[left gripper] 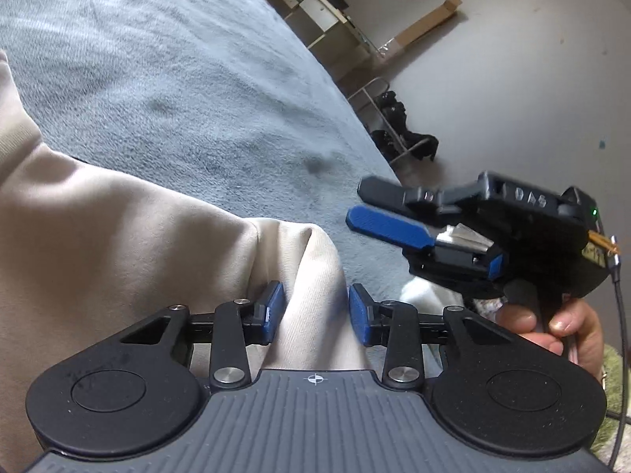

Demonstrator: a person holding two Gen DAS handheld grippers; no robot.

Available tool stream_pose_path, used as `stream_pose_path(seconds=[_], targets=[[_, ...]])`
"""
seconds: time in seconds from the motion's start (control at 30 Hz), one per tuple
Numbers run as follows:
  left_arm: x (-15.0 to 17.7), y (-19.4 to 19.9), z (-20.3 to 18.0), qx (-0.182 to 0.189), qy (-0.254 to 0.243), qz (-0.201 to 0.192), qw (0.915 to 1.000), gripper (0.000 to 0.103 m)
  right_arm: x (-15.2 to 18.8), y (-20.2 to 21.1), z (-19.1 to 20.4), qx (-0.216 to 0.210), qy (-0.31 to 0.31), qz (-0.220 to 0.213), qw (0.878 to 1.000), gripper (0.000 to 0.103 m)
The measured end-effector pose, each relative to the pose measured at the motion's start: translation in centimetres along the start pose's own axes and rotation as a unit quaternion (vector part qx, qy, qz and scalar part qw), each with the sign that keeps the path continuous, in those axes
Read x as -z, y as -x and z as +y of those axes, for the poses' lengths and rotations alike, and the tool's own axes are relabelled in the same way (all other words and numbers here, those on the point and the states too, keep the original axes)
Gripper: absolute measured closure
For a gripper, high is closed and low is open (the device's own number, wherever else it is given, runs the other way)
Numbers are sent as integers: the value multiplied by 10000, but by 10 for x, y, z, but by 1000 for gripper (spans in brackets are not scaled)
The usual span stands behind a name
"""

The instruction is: Fold clothes

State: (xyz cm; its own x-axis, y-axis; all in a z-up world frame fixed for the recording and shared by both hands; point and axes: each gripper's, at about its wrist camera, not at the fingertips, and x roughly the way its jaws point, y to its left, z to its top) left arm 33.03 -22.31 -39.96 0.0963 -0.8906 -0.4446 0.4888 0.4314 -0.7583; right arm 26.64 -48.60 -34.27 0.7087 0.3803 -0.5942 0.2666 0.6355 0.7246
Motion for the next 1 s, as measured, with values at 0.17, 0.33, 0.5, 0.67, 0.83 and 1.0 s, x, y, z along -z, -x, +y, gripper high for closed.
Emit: stream_pose_path(seconds=[0.17,0.33,0.5,0.67,0.83,1.0], targets=[[0,-1,44,696,1609,-249,9842,79,3,-10,4,-233,-5,9,9997,90],[1,14,66,976,2668,-567,9571,76,8,8,14,-204,293,-85,9993,90],[-5,56,51,625,2616,-788,9599,60,13,25,14,-184,354,56,9992,90],[16,146,37,-18,2626,-1303,9561,56,29,53,22,-215,528,279,9980,88],[79,257,12,-1404,2762,-1674,9359,56,63,66,45,-121,1196,848,9891,88],[159,343,-20,-2741,3036,-1760,8954,55,123,68,89,-148,2192,1771,9594,87]])
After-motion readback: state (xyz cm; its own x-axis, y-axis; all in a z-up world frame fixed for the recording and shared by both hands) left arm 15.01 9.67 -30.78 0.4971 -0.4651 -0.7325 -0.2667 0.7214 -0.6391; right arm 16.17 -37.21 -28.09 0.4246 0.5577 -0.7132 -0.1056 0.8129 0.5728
